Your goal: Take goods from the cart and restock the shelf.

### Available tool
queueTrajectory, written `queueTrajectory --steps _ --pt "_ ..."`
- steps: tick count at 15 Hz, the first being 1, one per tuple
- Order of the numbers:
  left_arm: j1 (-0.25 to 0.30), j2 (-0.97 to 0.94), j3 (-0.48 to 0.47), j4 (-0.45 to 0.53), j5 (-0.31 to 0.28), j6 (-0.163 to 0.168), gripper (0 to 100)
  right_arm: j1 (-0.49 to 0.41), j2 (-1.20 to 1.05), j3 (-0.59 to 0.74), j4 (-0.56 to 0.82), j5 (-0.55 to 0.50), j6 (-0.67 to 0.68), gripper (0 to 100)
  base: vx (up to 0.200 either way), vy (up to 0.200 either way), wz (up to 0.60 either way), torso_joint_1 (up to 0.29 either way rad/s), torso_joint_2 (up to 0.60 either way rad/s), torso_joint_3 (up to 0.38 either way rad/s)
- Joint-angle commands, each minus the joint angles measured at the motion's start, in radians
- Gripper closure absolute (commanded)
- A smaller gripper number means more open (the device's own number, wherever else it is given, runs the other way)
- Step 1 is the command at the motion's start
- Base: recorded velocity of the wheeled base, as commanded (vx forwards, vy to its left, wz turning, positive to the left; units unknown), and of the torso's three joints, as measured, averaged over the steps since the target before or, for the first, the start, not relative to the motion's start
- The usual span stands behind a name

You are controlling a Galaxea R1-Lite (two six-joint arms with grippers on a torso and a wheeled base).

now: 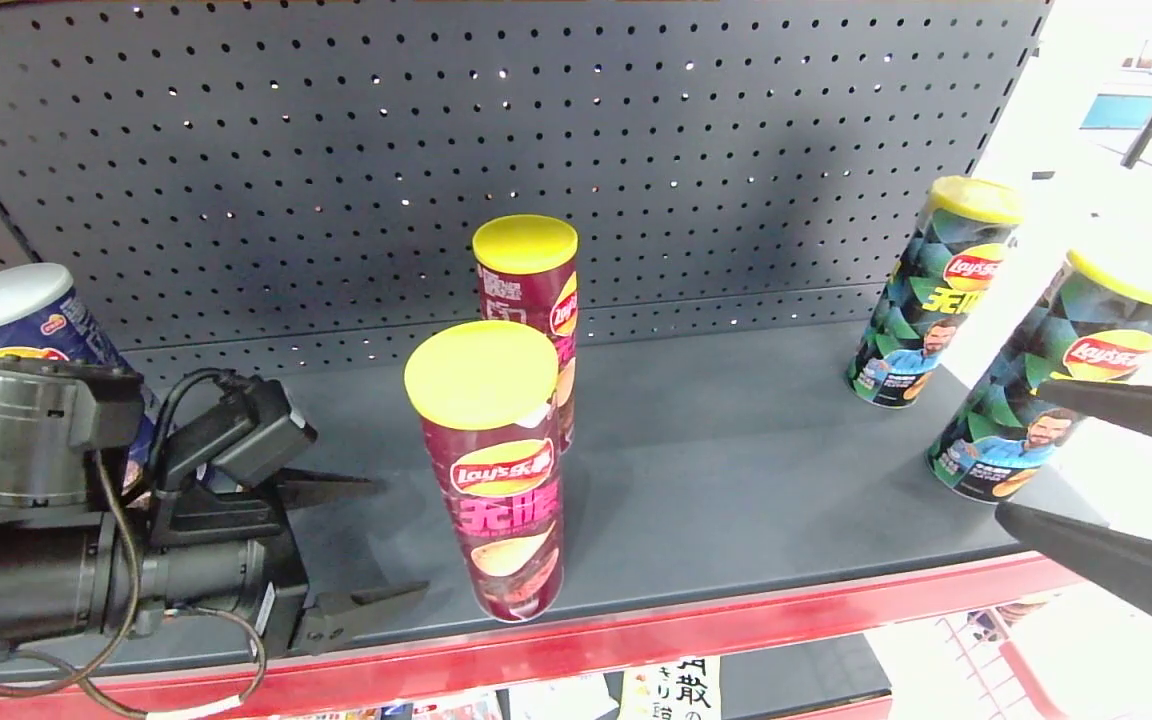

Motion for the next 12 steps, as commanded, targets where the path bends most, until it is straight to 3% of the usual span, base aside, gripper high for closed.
queueTrajectory --steps 1,12 --pt "-0.018 0.045 -0.021 -0.001 0.002 0.000 0 -0.002 -0.001 -0.001 -0.001 0.000 0.000 0 0.000 0.000 0.00 0.000 0.00 0.000" --pt "-0.041 0.093 -0.073 -0.002 0.005 0.000 0 -0.011 -0.003 -0.001 -0.001 -0.001 0.014 0 0.000 0.000 0.00 0.000 0.00 0.000"
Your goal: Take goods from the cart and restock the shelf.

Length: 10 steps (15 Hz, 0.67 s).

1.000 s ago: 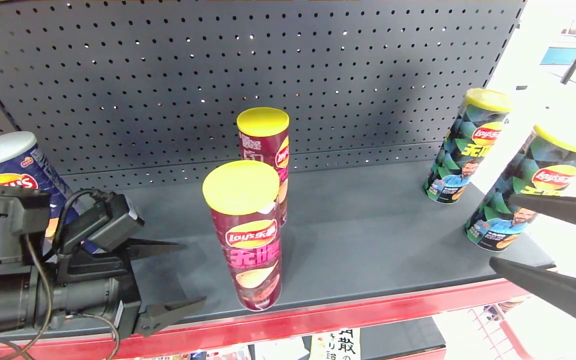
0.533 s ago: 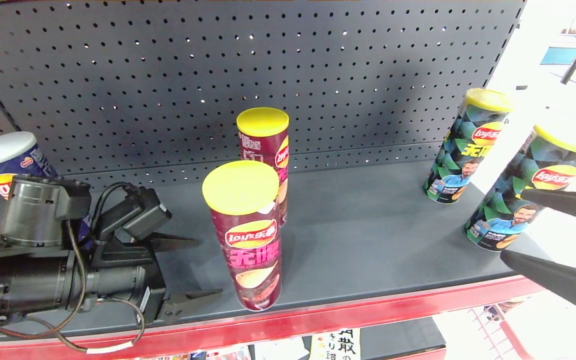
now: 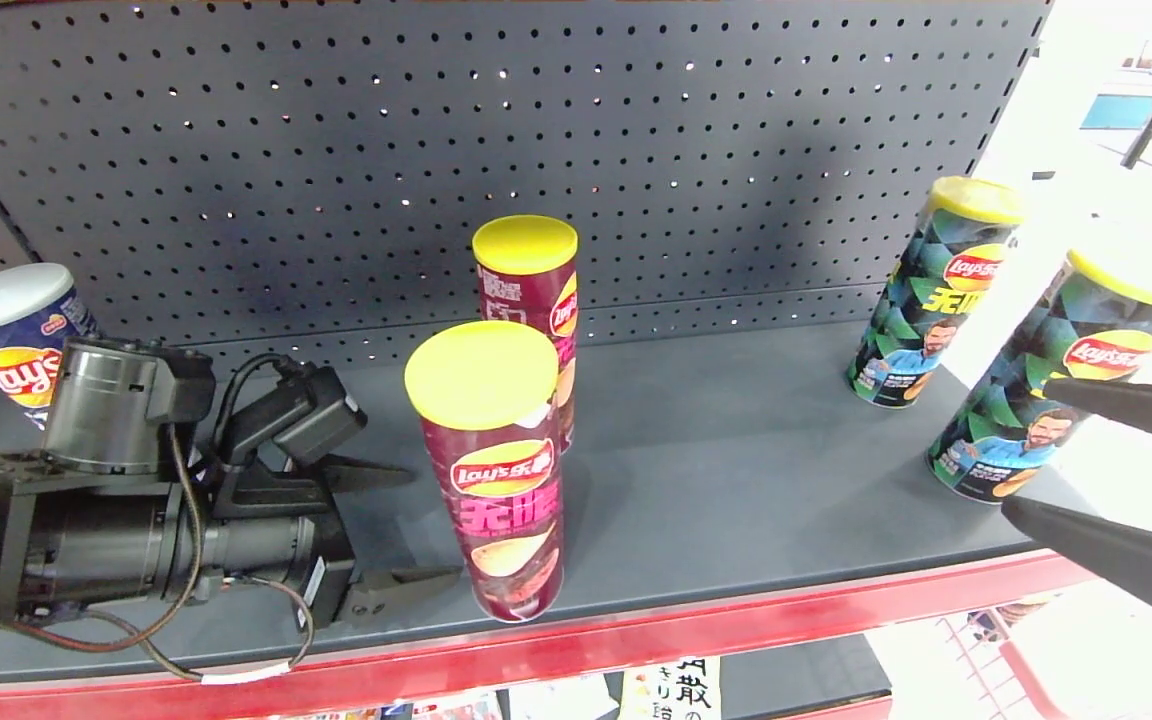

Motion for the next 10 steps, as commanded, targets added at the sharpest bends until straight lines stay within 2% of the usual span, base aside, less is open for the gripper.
queueTrajectory --steps 1,10 --pt "0.000 0.005 -0.002 0.000 0.000 0.000 0 -0.001 0.003 -0.001 -0.001 0.000 -0.001 0 0.000 0.000 0.00 0.000 0.00 0.000" --pt "-0.028 0.043 -0.048 0.000 0.011 0.000 0 0.000 0.006 -0.001 -0.001 0.001 0.000 0 0.000 0.000 0.00 0.000 0.00 0.000"
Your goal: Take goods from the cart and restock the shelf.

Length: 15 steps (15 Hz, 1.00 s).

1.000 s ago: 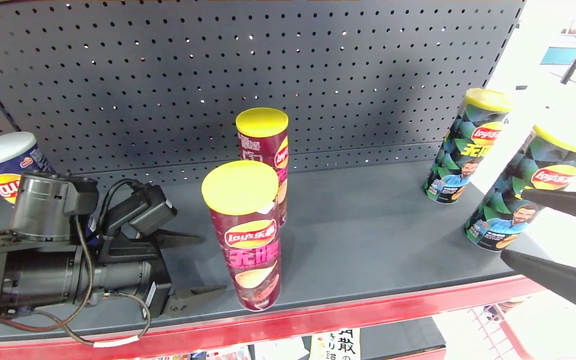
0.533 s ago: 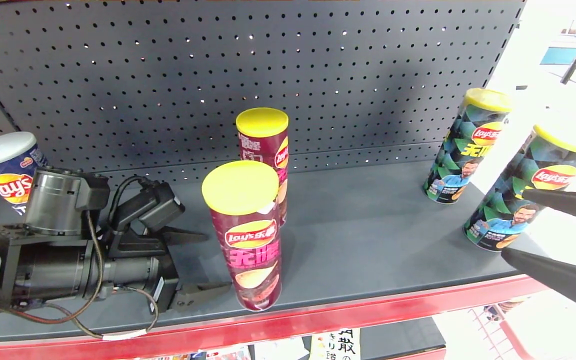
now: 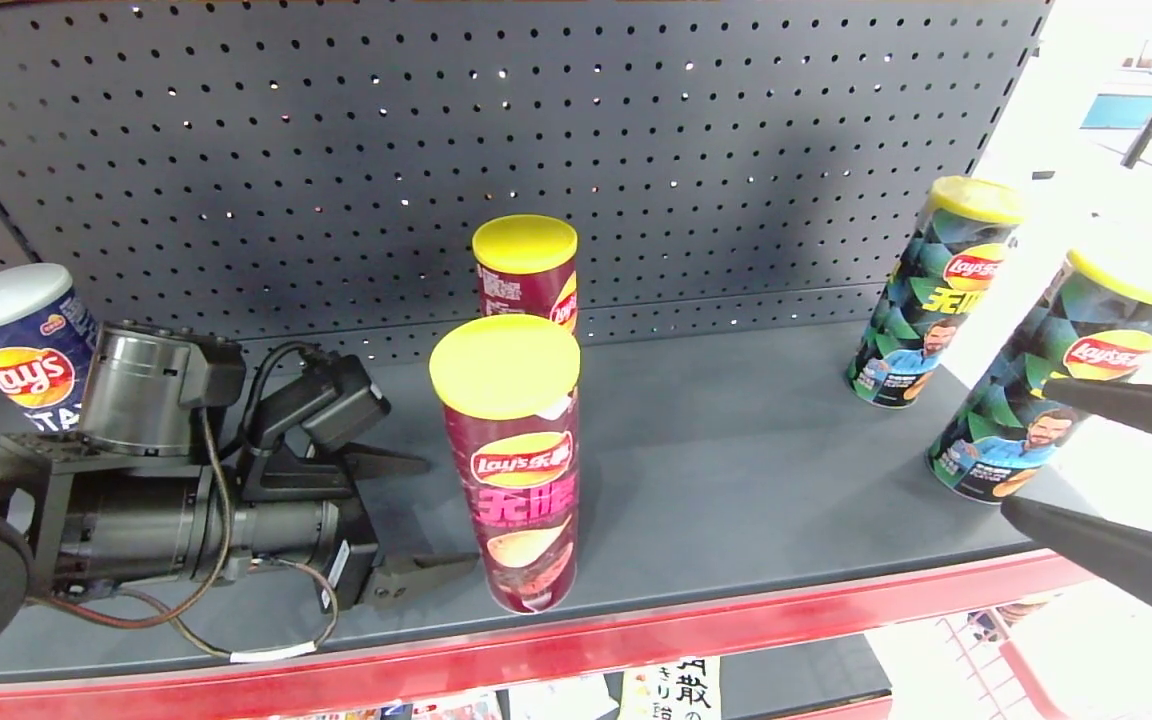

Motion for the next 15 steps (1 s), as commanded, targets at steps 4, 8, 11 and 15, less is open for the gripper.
queueTrajectory --steps 4,8,11,15 --pt "-0.002 -0.001 -0.002 0.000 0.002 -0.002 0 -0.001 0.003 0.001 0.002 -0.001 -0.002 0 0.000 0.000 0.00 0.000 0.00 0.000" --pt "-0.005 -0.259 0.092 0.011 0.218 -0.063 0 -0.040 -0.040 0.084 0.002 -0.116 -0.009 0 0.000 0.000 0.00 0.000 0.00 0.000" --pt "-0.005 -0.507 0.142 0.083 0.465 -0.071 0 -0.077 -0.077 0.109 -0.001 -0.119 0.000 0 0.000 0.000 0.00 0.000 0.00 0.000" --pt "0.012 -0.786 0.165 0.328 0.683 -0.035 0 -0.201 -0.109 0.136 0.001 -0.122 -0.006 0 0.000 0.000 0.00 0.000 0.00 0.000"
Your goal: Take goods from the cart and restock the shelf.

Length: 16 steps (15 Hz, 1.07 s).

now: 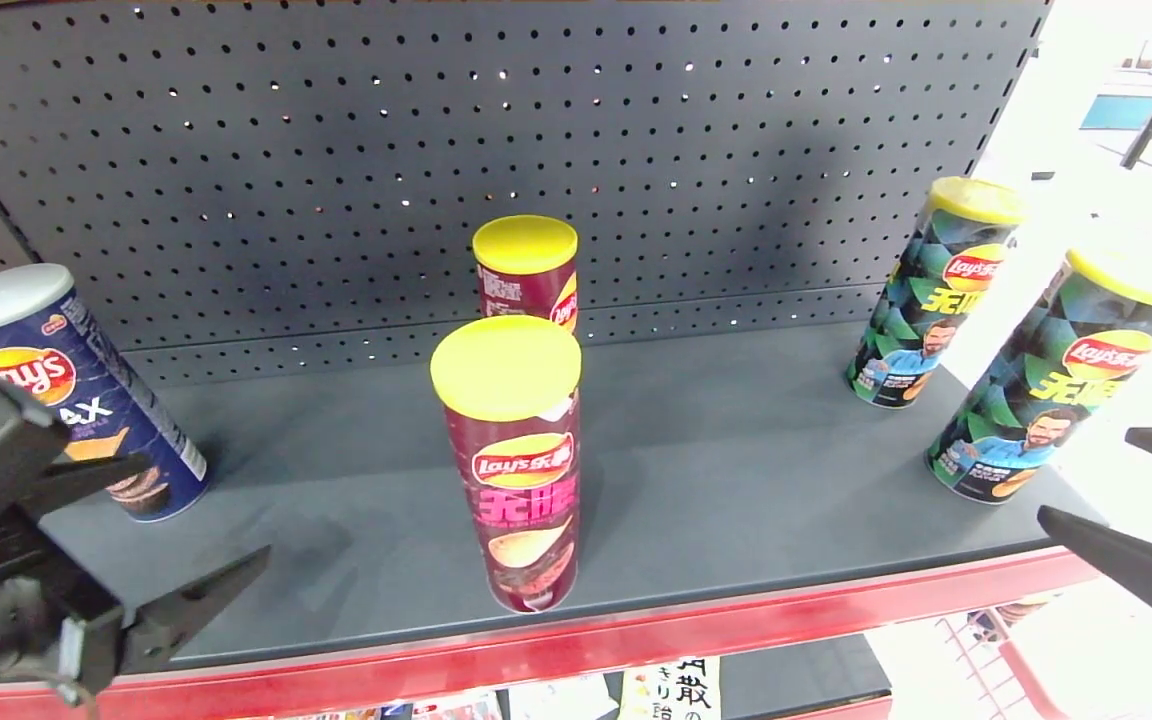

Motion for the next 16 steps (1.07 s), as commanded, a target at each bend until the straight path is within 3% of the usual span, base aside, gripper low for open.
queueTrajectory --steps 1,3,11,16 --pt "0.006 -0.233 0.017 0.110 0.102 0.047 0 -0.071 -0.013 0.002 -0.002 0.001 -0.001 0 0.000 0.000 0.00 0.000 0.00 0.000" --pt "0.012 -0.246 0.020 0.075 0.108 0.070 0 -0.105 -0.008 0.008 -0.001 -0.001 -0.005 0 0.000 0.000 0.00 0.000 0.00 0.000" --pt "0.021 -0.319 0.043 0.052 0.108 0.082 0 -0.140 -0.062 0.042 0.005 -0.011 -0.098 0 0.000 0.000 0.00 0.000 0.00 0.000" --pt "0.023 -0.319 0.043 0.053 0.111 0.084 0 -0.140 -0.062 0.054 0.005 -0.011 -0.124 0 -0.200 0.000 0.00 0.006 0.00 0.000"
